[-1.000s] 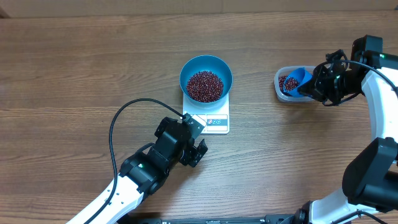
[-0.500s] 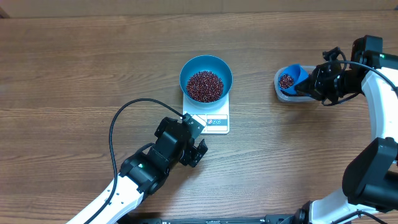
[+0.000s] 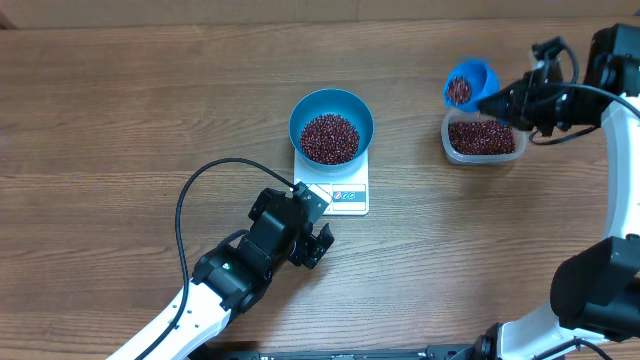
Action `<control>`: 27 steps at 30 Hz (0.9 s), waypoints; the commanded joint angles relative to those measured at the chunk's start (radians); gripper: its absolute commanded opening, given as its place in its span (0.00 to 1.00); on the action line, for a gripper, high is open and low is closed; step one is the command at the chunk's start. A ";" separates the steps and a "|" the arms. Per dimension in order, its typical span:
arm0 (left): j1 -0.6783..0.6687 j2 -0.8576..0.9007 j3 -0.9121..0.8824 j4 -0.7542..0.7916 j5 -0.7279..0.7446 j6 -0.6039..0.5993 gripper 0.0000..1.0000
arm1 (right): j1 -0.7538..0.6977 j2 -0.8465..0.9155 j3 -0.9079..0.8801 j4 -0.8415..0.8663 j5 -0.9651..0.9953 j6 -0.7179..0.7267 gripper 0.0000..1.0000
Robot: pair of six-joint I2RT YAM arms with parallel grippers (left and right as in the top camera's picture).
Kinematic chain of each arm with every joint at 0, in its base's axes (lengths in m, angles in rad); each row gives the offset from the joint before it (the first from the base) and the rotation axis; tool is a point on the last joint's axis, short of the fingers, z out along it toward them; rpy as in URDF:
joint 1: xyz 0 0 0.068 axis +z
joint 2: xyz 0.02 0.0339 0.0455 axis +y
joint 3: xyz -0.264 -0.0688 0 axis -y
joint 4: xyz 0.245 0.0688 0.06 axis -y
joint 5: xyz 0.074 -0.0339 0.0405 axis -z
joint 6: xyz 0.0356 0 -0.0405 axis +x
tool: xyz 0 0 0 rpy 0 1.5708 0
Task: Scoop item into bowl and weigh 150g on scale
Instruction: 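Carry the filled scoop with the right gripper over the teal bowl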
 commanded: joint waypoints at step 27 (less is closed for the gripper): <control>0.004 -0.010 -0.007 0.001 0.000 0.011 1.00 | 0.544 -0.033 0.119 0.061 0.341 0.023 0.04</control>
